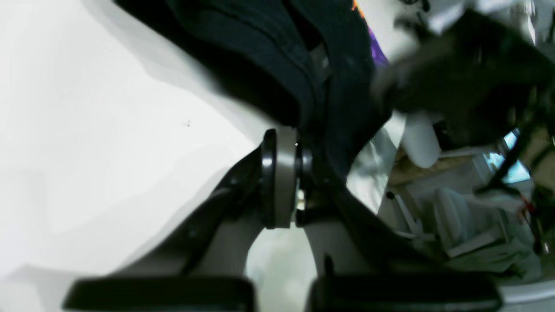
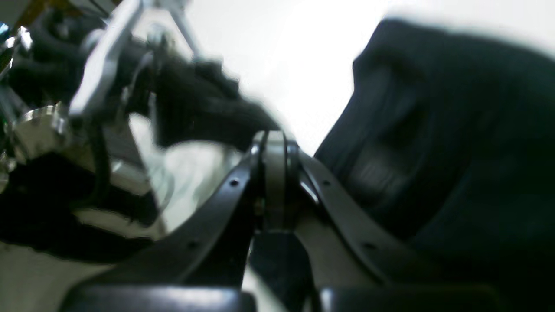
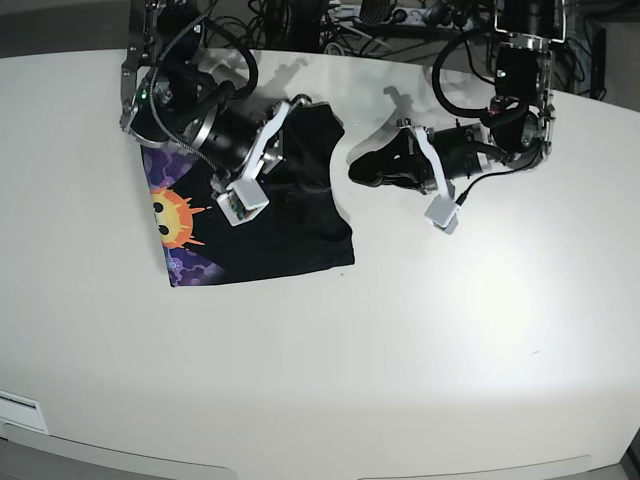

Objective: Fold the T-shirt properly
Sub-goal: 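Flip the folded bundle over with the right gripper, exposing the sun print, then square the folded shirt's edges with both grippers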

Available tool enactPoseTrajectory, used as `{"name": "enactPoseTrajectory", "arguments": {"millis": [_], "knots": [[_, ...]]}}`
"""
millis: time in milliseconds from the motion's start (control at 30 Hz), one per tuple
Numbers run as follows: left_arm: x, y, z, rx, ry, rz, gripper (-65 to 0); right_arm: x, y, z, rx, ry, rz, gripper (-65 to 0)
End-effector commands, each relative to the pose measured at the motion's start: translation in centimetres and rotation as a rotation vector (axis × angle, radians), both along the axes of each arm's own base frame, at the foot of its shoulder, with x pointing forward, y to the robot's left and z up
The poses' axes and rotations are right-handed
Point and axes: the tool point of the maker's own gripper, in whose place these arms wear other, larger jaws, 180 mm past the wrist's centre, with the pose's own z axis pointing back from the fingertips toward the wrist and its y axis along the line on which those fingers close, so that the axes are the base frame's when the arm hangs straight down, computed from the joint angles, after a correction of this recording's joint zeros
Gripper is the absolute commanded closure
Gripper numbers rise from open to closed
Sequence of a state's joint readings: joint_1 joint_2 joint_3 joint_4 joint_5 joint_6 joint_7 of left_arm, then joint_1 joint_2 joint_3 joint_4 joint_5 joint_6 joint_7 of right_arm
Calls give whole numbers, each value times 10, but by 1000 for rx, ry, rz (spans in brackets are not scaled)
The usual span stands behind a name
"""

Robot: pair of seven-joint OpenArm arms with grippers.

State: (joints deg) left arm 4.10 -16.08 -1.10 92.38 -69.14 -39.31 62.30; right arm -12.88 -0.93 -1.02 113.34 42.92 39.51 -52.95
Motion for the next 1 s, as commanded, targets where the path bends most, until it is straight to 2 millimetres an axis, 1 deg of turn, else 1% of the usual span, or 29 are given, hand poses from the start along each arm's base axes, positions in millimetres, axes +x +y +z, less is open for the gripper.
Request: {"name": "enactPoseTrajectory", "arguments": {"millis": [0,133,267,333,400,467,533,600,633,733,833,900,967], "knots": [[5,-4,20,-44,-52,-20,0,12,2,26,48,-87,-1,0],[-9,-13,35,-94,-37,-104,0,35,-1,44,16,-177,-13,0],[-10,-18,59,-145,-83,-160,0,66,-9,56,-47,-278,-64,0],[-16,-23,64,-113,-108,-212,0,82,-18,52,-87,-295,-94,0],[-24,-34,73,-117,-144,-261,0,99,-29,42,-130,-279,-130,0],[-38,-50,80,-130,-162,-329,0,116,-43,30,-174,-252,-150,0],[-54,-70,82,-150,-158,-417,0,132,-56,20,-210,-225,-162,0],[-63,-89,69,-91,-168,-478,0,148,-71,14,-247,-212,-176,0],[-64,-97,62,-56,-187,-491,0,155,-80,13,-276,-211,-186,0],[-60,-117,44,54,-275,-491,0,174,-112,12,-361,-214,-239,0],[-59,-126,28,136,-331,-499,0,186,-143,8,-419,-191,-282,0],[-63,-127,18,168,-331,-517,0,186,-159,-3,-442,-164,-287,0],[-63,-126,11,193,-326,-522,0,183,-171,-15,-431,-139,-281,0]]}}
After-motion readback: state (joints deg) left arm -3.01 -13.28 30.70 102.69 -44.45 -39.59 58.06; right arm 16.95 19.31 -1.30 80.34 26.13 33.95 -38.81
